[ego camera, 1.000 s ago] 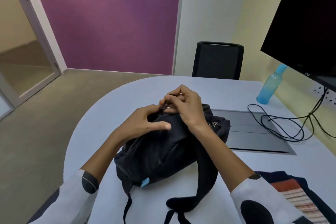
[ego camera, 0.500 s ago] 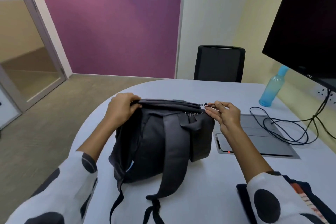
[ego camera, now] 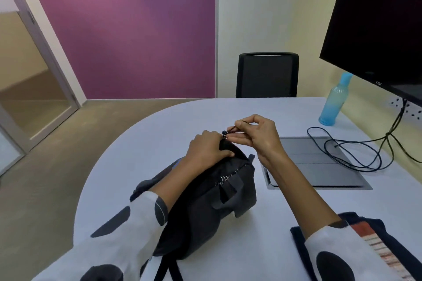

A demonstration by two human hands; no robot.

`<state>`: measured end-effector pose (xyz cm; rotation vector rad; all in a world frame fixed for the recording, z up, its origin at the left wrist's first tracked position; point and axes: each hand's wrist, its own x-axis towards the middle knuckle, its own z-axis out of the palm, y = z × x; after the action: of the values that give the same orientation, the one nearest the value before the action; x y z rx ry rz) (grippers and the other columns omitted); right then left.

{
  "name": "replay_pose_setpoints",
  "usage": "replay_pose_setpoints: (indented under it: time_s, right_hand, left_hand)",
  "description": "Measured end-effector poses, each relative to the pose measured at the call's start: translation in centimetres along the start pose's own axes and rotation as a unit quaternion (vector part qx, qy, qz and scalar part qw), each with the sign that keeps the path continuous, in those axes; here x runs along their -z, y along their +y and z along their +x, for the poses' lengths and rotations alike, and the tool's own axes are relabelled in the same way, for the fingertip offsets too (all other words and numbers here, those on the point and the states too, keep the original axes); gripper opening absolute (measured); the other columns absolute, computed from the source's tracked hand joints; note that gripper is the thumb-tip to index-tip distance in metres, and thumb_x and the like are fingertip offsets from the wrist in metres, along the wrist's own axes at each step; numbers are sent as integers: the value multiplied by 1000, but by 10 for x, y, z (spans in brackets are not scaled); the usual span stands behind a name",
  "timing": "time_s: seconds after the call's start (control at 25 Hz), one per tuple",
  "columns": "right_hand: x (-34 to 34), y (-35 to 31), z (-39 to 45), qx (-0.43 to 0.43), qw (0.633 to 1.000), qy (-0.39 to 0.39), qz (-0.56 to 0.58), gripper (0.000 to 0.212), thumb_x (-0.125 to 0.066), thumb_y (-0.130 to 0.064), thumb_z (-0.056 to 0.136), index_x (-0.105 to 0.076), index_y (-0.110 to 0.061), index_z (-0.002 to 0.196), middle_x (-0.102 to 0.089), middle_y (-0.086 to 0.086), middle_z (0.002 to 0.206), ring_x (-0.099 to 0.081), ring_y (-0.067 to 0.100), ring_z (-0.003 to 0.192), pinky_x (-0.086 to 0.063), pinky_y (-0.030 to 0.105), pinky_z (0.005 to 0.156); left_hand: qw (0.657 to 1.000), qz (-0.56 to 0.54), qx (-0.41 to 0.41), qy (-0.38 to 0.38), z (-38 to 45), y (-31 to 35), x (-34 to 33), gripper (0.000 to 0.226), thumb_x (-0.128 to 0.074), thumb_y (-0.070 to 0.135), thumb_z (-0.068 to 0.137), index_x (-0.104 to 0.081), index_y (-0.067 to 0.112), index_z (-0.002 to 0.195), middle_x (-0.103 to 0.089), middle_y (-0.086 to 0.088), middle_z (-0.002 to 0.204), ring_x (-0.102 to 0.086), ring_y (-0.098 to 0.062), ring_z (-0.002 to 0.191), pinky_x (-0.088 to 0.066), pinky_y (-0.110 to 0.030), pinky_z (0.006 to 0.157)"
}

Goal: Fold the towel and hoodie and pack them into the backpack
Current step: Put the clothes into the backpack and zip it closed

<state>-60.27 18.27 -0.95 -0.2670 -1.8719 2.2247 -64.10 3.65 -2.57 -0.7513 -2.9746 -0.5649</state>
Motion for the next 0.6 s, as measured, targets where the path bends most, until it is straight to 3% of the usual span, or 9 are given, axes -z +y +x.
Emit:
replay_pose_setpoints:
  time_s: [0.12, 0.24, 0.4, 0.6]
  right_hand:
    - [21, 16, 9, -43, 995, 46, 72, 4, -58, 1, 91, -57, 5, 91, -70, 25, 84, -72, 34, 75, -61, 34, 68]
    - [31, 43, 23, -105, 977, 71, 171, 5, -55, 3, 92, -56, 8, 92, -67, 25, 84, -72, 30, 69, -60, 30, 61]
    - [17, 77, 44, -165, 961, 96, 198, 3, -57, 4, 91, -56, 7, 88, -66, 21, 79, -70, 23, 57, -57, 26, 51]
    - [-5, 124, 62, -247, 923, 137, 260, 6, -59, 16, 84, -58, 10, 84, -62, 24, 89, -65, 32, 73, -58, 30, 50]
  left_hand:
    - [998, 17, 3, 63, 10, -6, -5, 22, -63, 32, 87, -64, 13, 75, -65, -10, 78, -59, -35, 80, -42, -35, 65]
    - [995, -28, 1, 94, 8, -20, 5, 16, -64, 32, 87, -73, 19, 84, -69, -5, 78, -60, -27, 77, -44, -32, 65]
    - [982, -106, 50, 145, 5, -42, 29, 10, -68, 27, 84, -75, 20, 82, -70, 0, 73, -60, -19, 73, -43, -31, 66]
    - [942, -228, 142, 199, 0, -84, 60, 9, -71, 21, 82, -76, 22, 90, -72, 5, 80, -63, -9, 75, -49, -30, 75]
